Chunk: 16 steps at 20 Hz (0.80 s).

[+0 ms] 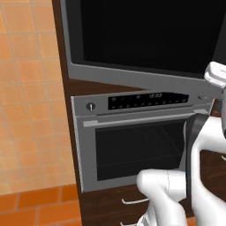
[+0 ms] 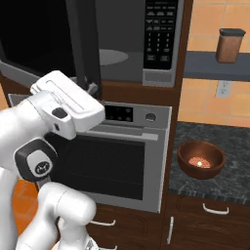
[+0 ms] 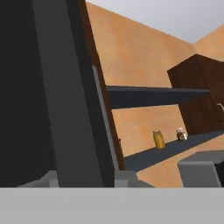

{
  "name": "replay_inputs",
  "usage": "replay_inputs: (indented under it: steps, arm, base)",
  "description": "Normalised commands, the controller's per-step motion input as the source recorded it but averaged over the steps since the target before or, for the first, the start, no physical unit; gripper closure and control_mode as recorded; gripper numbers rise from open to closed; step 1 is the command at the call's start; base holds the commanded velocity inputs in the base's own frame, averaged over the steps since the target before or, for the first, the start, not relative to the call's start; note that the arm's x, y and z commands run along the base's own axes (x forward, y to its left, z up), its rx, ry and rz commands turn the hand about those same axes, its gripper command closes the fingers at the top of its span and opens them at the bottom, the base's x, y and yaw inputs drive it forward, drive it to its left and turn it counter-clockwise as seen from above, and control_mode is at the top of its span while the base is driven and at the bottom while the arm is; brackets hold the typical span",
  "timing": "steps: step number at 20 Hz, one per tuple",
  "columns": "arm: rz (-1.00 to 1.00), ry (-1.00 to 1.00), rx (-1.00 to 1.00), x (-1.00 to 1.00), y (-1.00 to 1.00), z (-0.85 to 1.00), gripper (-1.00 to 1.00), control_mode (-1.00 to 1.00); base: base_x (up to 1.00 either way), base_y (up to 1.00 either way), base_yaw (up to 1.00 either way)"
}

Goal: Open the microwave, place the bowl with waffle inside the microwave, then close the microwave door and turn it on.

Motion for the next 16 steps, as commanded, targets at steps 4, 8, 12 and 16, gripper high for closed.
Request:
replay_inputs:
  steps: [4, 8, 12, 16]
  arm:
    - [-0.01, -0.37, -0.18, -1.00, 0.10, 0.00, 1.00, -1.00]
    - [-0.10, -0.22, -0.31, -1.00, 0.45, 0.00, 1.00, -1.00]
    - [-0.08, -0.06, -0.44, -1.00, 0.65, 0.00, 1.00, -1.00]
    - [0.00, -0.05, -0.45, -1.00, 0.55, 0.00, 1.00, -1.00]
  base:
    - [0.00, 0.00, 0.00]
    - [0.00, 0.00, 0.00]
    - [0.00, 0.00, 0.00]
    - [0.00, 0.00, 0.00]
